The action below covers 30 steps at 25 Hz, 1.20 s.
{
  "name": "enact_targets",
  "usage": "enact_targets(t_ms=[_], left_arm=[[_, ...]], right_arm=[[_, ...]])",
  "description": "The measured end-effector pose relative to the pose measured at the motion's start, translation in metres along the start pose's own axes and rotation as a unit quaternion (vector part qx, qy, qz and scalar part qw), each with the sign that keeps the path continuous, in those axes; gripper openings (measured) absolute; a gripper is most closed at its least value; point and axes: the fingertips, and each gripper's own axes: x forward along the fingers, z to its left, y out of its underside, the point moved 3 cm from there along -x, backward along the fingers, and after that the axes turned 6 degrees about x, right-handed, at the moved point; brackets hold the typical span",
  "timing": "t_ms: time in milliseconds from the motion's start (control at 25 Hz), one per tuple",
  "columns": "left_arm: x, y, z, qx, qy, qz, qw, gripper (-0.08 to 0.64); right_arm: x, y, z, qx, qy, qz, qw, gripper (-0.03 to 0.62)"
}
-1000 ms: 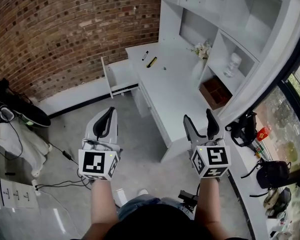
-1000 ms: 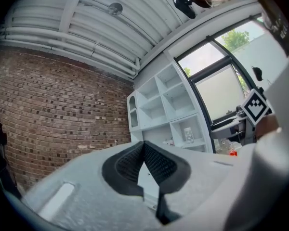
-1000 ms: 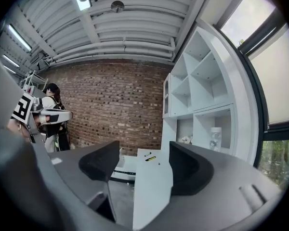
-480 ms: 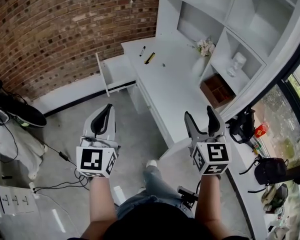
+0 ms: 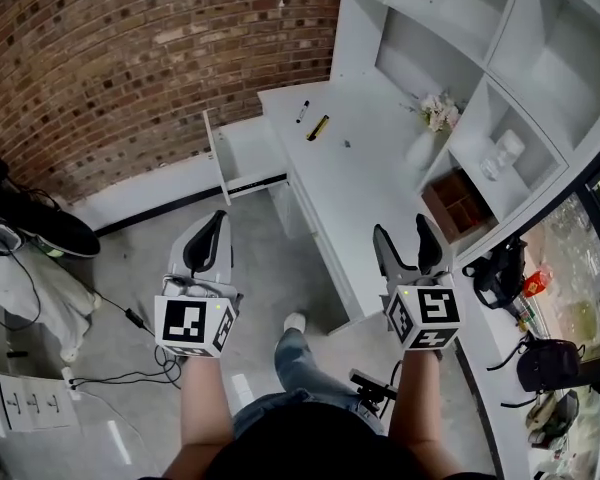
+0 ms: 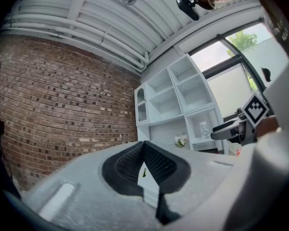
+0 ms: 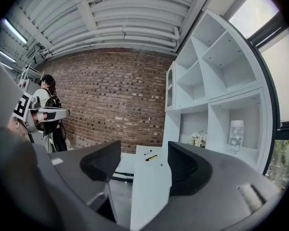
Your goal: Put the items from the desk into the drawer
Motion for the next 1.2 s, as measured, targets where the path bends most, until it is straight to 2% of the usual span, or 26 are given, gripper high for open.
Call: enact_targets(t_ms=[440,720,1040,1200], left_arm=[[0.131,0.024,0.062,0.005,0.024,0.003,0.9997,0.002],[0.214,0.047,0.085,0.0,0.043,0.01,0.999,0.002],[0.26,0.072,0.097,-0.019,0.053,0.024,0.9981,0.002],[0.275,0.08,0.094,-0.016,0.068,0.033,0.997,0.002]], right_arm=[[0.136,-0.014,-0.018,0.013,0.015,-0.001,1.0,0.296],[0.211,-0.014,-0.043,0.01,0.034,0.014,0.999,0.291],[0.251,-0.006,-0.056,0.013,0.045,0.039,0.998,0.289],[0.258,0.001,-0.066,0.019,0.06,0.05,0.997,0.288]])
